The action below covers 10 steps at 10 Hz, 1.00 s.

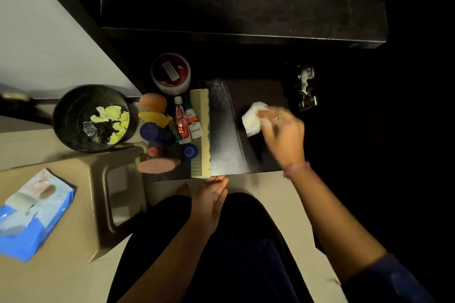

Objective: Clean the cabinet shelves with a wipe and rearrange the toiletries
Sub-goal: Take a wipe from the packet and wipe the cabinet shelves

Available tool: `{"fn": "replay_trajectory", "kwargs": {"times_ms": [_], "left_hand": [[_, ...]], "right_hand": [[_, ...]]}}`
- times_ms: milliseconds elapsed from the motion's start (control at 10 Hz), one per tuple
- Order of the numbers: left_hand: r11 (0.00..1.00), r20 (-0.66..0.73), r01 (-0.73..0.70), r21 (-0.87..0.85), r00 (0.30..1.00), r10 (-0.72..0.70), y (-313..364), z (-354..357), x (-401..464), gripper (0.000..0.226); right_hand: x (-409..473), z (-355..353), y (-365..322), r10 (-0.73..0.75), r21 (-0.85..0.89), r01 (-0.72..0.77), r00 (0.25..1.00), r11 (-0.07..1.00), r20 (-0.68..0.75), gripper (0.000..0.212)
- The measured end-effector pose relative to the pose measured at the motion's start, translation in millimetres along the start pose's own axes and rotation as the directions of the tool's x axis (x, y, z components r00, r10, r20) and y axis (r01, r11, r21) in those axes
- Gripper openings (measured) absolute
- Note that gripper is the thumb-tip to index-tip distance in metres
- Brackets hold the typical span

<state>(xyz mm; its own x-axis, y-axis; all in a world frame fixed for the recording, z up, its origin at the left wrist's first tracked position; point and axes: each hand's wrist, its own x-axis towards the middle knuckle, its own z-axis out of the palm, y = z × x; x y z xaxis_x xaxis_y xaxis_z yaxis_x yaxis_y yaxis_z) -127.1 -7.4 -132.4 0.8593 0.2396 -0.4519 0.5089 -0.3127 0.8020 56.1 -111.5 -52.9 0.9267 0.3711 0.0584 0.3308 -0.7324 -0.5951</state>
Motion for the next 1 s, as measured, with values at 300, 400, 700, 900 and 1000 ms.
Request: {"fn": "replay_trajectory", "kwargs": {"times_ms": [300, 400, 700, 900, 1000], "left_hand": [[0.862, 0.066, 0.338, -0.379, 0.938, -0.339, -2.3, 5.9, 12.4, 0.017], [0.881, 0.088, 0.303, -0.364, 0.953, -0.292, -10.8, 8.4, 7.3, 0.017], [0.816, 0.062, 0.375, -0.439, 0.919, -0.389, -8.2, 12.0, 7.0, 0.035], [0.536, 0.182, 0.423, -0.73, 0.877, -0.445, -5.2, 16.2, 13.5, 0.052], [0.222, 0.314, 0.48, -0.849, 0.796, -0.517, -7.2, 19.1, 14.3, 0.045]], "right_hand": [[143.9, 91.8, -4.9, -0.077, -0.306, 0.251, 0.871, 0.918, 0.485, 0.04], [122.1, 91.3, 7.8, -0.111, -0.324, 0.268, 0.896, 0.907, 0.43, 0.049], [-69.1, 43.3, 27.2, -0.06, -0.19, 0.169, 0.878, 0.967, 0.474, 0.044], [-65.9, 5.0, 29.9, -0.023, -0.166, 0.107, 0.898, 0.98, 0.44, 0.05], [6.6, 3.6, 44.8, 0.063, -0.194, -0.032, 0.986, 0.981, 0.155, 0.049]]}}
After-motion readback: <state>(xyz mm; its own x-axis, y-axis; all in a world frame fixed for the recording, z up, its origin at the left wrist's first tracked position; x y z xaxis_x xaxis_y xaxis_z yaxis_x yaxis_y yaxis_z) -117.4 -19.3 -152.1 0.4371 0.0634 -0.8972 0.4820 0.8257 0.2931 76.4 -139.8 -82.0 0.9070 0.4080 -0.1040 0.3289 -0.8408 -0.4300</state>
